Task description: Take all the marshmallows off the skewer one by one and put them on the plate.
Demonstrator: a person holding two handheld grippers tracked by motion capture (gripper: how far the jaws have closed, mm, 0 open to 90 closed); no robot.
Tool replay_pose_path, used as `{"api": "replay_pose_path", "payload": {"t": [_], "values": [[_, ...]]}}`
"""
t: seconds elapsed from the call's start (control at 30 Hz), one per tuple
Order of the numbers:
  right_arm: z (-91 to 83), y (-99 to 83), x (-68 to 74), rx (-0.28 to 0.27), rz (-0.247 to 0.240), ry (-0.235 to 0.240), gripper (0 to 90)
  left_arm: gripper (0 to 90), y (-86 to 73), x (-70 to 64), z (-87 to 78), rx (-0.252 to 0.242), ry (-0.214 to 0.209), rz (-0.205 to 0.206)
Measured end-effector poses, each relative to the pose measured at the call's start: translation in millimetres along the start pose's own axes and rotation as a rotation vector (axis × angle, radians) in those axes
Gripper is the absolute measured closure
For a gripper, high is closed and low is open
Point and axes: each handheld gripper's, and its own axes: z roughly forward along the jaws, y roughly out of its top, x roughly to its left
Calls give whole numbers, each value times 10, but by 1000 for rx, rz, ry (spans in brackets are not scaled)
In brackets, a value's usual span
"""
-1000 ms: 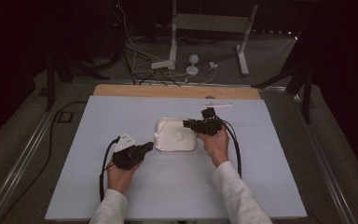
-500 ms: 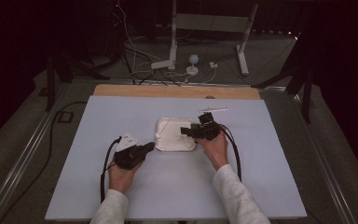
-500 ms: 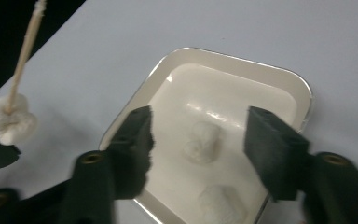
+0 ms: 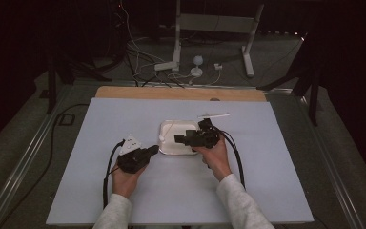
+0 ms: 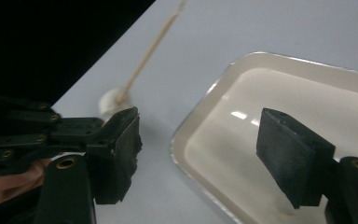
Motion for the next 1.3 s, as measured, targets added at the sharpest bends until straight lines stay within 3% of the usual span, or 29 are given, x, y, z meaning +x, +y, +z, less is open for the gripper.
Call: {"api": "replay_pose_path", "payload": {"t": [0.47,0.67,0.93,1.13,1.3], "values": [[184,-34,186,13,26,104,385,900,13,-32,10,-19,-25,-5],[262,-26,217,10,92,170,479,900,24,-62,17,-34,-41,1],[331,-40,226,21,147,224,583,900,30,-92,27,-49,-52,8],[341,-44,209,30,192,242,680,900,27,-97,34,-46,-55,11],[314,-38,213,35,189,218,721,900,28,-102,35,-39,-55,29]]}}
